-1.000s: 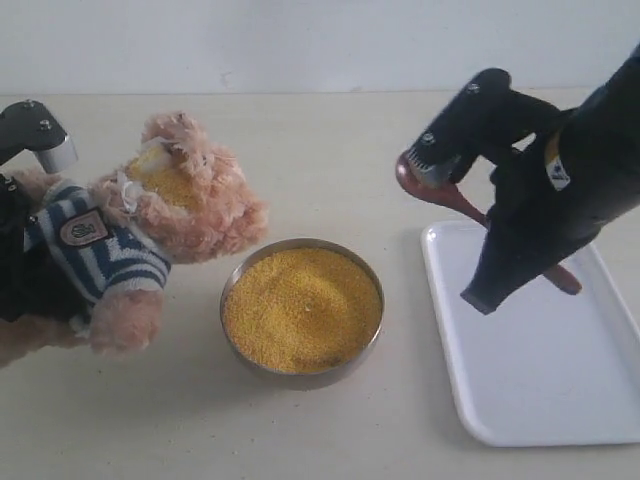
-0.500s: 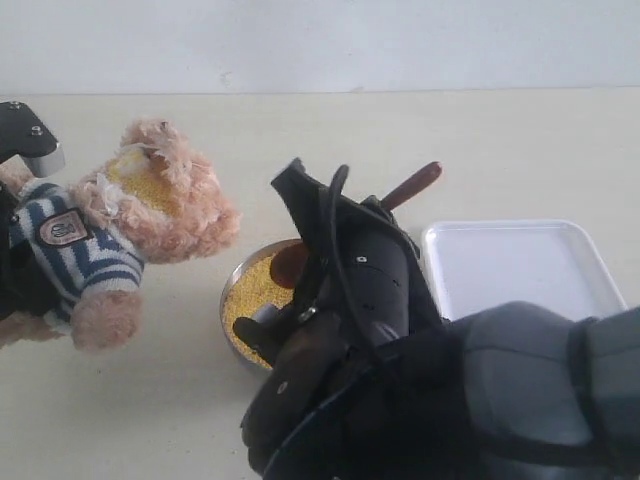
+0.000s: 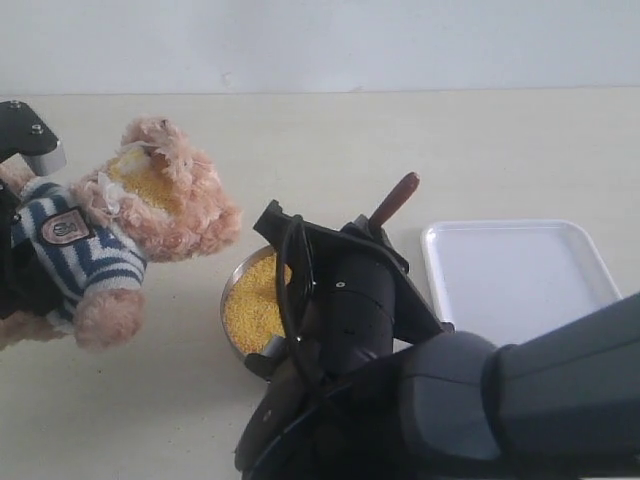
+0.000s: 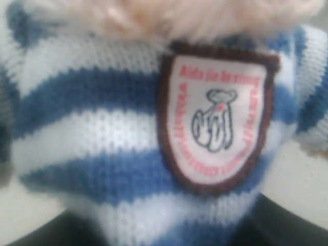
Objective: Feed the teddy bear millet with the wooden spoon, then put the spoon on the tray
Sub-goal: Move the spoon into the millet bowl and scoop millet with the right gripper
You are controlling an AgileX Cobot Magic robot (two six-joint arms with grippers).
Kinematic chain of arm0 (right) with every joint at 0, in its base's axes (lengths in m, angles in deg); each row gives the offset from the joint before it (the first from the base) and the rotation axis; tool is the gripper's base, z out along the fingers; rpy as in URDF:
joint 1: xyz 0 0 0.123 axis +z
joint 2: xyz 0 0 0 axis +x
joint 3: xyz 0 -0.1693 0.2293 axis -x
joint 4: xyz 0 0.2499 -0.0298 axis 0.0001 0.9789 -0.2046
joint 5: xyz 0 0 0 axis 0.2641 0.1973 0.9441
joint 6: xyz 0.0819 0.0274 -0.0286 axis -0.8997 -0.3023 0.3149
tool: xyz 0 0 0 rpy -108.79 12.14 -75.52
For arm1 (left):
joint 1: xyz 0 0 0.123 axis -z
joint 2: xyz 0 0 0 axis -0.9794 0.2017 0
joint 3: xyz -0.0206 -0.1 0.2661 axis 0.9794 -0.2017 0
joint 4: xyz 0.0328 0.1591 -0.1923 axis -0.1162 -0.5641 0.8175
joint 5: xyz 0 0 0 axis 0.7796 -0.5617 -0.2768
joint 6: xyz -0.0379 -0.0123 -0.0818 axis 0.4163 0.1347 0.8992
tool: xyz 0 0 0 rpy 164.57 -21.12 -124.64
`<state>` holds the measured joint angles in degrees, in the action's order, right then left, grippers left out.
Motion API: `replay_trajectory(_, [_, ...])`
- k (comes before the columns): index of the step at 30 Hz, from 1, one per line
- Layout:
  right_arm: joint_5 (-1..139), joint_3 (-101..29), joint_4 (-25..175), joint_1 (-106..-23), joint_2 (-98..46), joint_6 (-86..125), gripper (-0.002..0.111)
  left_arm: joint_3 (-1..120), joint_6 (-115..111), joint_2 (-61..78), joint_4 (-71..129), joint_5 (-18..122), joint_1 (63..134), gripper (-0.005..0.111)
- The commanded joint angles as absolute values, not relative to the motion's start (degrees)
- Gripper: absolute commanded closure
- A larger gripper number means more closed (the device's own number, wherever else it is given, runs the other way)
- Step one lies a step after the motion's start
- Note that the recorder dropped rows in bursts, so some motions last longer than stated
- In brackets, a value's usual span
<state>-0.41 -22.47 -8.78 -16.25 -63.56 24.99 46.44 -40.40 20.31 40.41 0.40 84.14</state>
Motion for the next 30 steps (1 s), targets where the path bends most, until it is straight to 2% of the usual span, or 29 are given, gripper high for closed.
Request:
replay_trajectory(1, [-1.1,-22.6,-4.4,-16.4,-63.4,25.6,0.109,46.3,-39.9,19.7,41.8,1.1,84.4,0.103])
replay_trajectory(16, [-1.1,-23.2,3.2,-16.2,-62.6,25.9,0.109,46.3,-39.9,19.7,41.8,1.4,84.4,0.103])
replay_trajectory(30, [-1.1,-35.2,25.4,-17.1,-60.8,34.1,0.109,46.3,-39.9,19.7,42.6,1.4,84.4,0.103])
